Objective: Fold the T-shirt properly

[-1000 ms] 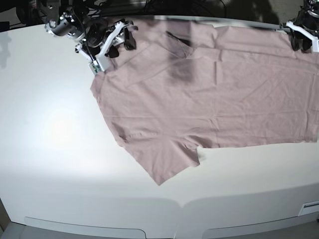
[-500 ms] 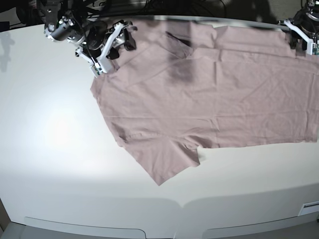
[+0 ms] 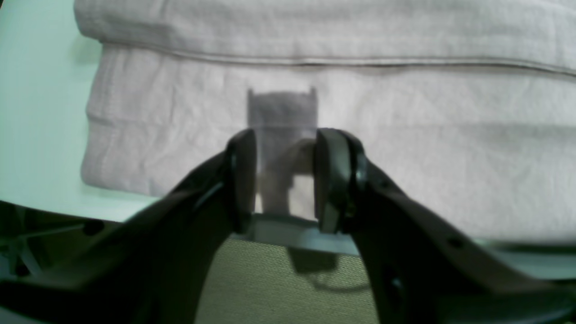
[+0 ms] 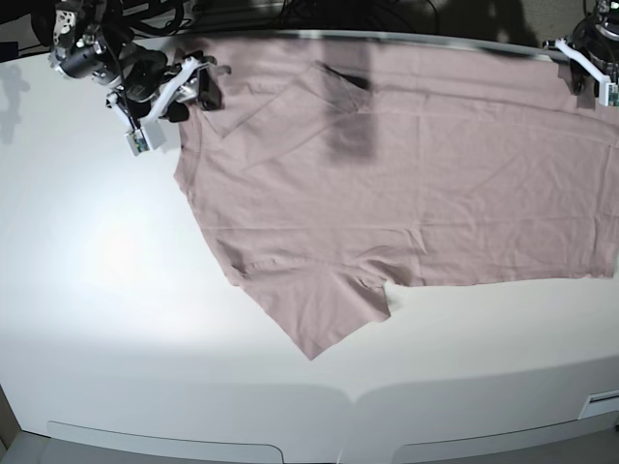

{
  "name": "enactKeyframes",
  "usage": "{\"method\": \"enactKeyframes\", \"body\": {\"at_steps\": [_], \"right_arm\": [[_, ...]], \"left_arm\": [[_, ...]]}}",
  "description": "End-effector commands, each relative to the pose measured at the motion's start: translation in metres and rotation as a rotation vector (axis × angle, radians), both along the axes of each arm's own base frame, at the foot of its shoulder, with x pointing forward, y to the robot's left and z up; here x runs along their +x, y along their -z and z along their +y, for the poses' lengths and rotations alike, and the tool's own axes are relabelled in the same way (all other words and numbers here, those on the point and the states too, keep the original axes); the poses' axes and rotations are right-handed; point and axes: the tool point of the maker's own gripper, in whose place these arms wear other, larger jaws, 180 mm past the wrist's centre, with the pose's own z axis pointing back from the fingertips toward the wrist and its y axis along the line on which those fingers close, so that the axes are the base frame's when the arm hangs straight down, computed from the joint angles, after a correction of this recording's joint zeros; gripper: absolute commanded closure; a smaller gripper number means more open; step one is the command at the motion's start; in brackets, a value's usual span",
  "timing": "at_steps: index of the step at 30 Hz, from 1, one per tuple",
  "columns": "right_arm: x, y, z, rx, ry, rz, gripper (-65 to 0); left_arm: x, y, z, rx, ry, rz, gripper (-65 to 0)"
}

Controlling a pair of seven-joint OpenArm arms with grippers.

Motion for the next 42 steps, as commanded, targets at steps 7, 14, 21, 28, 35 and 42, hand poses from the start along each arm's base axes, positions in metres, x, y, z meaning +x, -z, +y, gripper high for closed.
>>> {"method": "enactKeyframes", "body": {"at_steps": [7,14,21,28,35,42], "right_arm": [[0.021,-0.040,0.015,0.048,-0.030,-0.139,-35.1],[0.046,-0.060,0.017,0.048,-0.035,-0.233,-35.1],[0.134,-0.106,0.019,0.029,-0.068,-0.391,-35.1],[0.214,-0.082,0.044,-0.009,-0.159,-0.307,-35.1],[0.269,-0.057,0.050,0.028,-0.141,-0.179,-35.1],[0.263,-0.003,0.025,-0.072,-0.106,-0.023,-35.2]], "left_arm": [[0.012,-0.019,0.011,0.049,-0.002,-0.053,-21.7],[0.041,-0.053,0.000,0.077,0.041,-0.159,-21.8],[0.092,-0.084,-0.014,-0.038,0.004,-0.307,-21.8],[0.124,-0.102,-0.014,-0.048,-0.003,-0.375,-21.8],[0.136,-0.112,-0.014,-0.049,-0.002,-0.413,-21.7],[0.140,-0.114,-0.014,-0.049,-0.002,-0.421,-21.7]]}}
